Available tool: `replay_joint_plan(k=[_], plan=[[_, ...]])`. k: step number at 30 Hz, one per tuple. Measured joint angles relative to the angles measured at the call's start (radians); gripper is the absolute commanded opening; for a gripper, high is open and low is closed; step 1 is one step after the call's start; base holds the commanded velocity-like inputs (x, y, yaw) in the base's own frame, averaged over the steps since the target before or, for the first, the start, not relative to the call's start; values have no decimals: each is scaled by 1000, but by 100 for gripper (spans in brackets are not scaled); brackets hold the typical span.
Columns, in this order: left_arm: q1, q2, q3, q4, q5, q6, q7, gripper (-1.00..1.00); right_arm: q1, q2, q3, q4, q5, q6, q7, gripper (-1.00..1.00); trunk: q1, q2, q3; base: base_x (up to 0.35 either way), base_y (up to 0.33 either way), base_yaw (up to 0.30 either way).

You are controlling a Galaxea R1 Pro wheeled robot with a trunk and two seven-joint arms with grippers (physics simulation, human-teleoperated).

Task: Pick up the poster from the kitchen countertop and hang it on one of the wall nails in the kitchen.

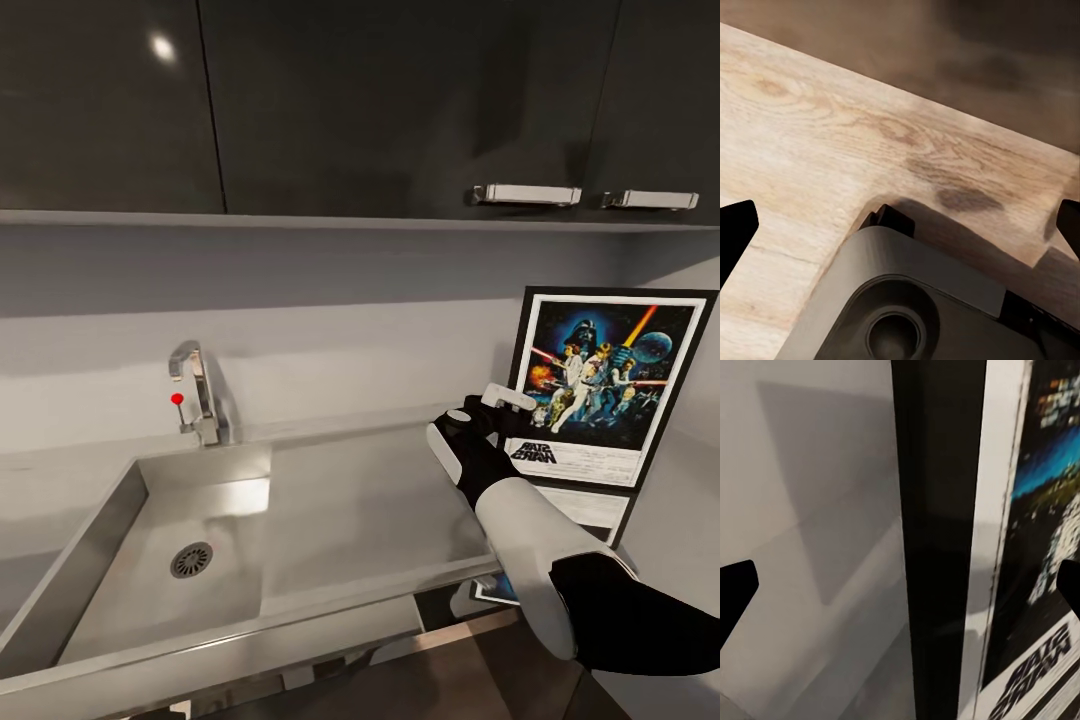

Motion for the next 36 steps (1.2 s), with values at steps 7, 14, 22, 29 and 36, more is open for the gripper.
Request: replay_joint_plan(k=[7, 14, 22, 29, 36], plan=[[0, 0, 0, 0, 0, 0, 0, 100, 0, 0, 0, 0, 0, 0, 0, 100, 0, 0, 2, 0, 0, -135], [0, 0, 0, 0, 0, 0, 0, 100, 0, 0, 0, 0, 1, 0, -11, 100, 0, 0, 3, 0, 0, -33], [0, 0, 0, 0, 0, 0, 0, 100, 0, 0, 0, -1, 2, 0, -42, 100, 0, 0, 3, 0, 0, -3], [0, 0, 0, 0, 0, 0, 0, 100, 0, 0, 0, -2, 3, 0, -46, 100, 0, 0, 3, 0, 0, 0], [0, 0, 0, 0, 0, 0, 0, 100, 0, 0, 0, -2, 2, 0, -49, 100, 0, 0, 3, 0, 0, 0]])
